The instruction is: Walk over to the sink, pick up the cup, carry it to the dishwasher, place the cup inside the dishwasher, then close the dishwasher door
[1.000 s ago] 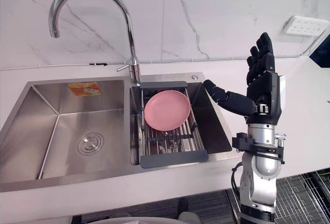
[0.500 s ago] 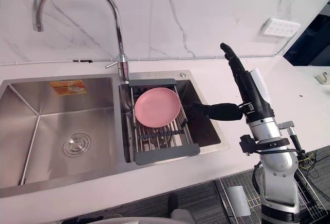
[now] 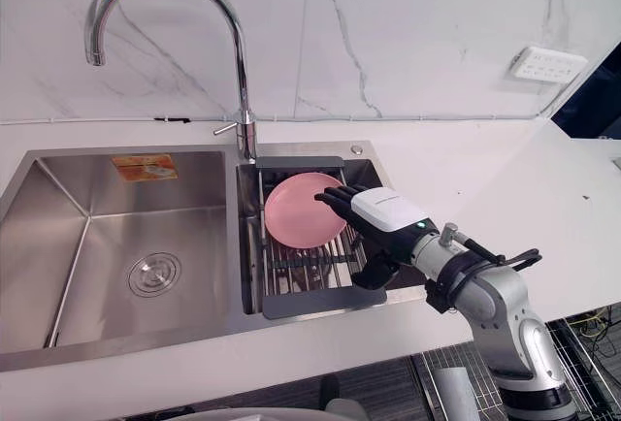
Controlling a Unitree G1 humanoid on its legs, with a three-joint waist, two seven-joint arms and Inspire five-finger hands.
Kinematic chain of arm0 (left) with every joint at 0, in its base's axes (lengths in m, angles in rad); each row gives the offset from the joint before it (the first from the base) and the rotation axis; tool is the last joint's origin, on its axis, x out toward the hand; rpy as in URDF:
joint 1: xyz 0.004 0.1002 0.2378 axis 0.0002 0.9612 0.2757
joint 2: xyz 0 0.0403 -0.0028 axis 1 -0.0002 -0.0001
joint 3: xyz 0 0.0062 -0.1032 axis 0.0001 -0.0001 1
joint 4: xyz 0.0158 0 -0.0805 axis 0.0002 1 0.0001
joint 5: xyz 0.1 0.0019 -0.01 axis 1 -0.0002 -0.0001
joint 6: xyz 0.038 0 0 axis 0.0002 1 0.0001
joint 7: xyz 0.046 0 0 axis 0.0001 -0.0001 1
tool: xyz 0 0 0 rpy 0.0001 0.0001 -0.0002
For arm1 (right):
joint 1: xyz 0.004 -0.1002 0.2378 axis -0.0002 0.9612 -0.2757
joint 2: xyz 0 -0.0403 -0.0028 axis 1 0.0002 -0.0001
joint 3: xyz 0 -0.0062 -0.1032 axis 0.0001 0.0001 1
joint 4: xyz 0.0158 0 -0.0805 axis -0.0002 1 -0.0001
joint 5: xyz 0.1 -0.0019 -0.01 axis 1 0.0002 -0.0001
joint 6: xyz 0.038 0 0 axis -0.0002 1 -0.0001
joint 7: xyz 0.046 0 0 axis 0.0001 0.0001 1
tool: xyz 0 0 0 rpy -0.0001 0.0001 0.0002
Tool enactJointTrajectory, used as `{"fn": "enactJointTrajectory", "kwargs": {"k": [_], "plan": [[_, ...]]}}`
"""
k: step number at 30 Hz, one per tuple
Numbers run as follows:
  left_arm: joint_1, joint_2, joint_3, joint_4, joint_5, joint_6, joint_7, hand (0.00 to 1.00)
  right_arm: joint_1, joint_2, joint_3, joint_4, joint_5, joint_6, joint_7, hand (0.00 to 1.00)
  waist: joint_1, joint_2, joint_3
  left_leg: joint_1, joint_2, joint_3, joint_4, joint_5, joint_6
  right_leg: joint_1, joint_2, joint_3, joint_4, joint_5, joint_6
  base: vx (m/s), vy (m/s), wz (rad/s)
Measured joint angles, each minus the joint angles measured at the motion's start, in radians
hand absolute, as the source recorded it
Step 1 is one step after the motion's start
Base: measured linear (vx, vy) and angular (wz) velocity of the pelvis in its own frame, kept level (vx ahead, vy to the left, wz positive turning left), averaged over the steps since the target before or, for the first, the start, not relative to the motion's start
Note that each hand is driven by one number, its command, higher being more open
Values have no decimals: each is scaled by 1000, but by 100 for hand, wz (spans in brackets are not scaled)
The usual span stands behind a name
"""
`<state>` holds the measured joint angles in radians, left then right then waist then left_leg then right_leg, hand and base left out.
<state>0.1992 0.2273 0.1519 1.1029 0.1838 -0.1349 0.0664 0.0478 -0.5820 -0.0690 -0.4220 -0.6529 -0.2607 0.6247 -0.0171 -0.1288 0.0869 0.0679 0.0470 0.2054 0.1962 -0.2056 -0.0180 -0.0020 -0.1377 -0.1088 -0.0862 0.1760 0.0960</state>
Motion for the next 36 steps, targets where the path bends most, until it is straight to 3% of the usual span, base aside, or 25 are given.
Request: {"fn": "enactJointTrajectory", "kwargs": {"k": [8, 24, 32, 33, 36], "plan": [[2, -9, -2, 5, 4, 1, 0, 100, 0, -3, 0, 26, -85, -16, -16, 100, -2, 9, -14, 12, 5, -7, -36, 27, -10, 0, 5, -8, -2, -2, -4, -40, -40, 3], [7, -15, -7, 4, 15, 0, 1, 100, -7, 9, 1, 92, -206, -64, -299, 100, -1, 15, -23, 12, 5, -11, -51, 32, -12, -3, 6, -12, -1, -4, -6, -10, -6, 0], [10, -15, -48, -2, 15, 0, 1, 100, -8, 20, 47, 168, -211, -72, -327, 100, -2, 35, -33, 7, 5, -28, -57, 42, -14, -2, 5, -32, -5, -6, -8, -42, -32, 6], [10, -24, -67, -6, 13, -1, 0, 100, -8, 32, 78, 252, -212, -77, -339, 100, 0, 58, -40, 2, 6, -33, -78, 55, -18, -15, 7, -41, -6, -6, -8, -152, -117, 7], [10, -24, -66, -6, 13, -1, 0, 100, -8, 33, 78, 252, -212, -77, -339, 100, 0, 58, -40, 2, 6, -33, -79, 56, -18, -15, 7, -42, -6, -6, -8, -62, -44, 2]]}}
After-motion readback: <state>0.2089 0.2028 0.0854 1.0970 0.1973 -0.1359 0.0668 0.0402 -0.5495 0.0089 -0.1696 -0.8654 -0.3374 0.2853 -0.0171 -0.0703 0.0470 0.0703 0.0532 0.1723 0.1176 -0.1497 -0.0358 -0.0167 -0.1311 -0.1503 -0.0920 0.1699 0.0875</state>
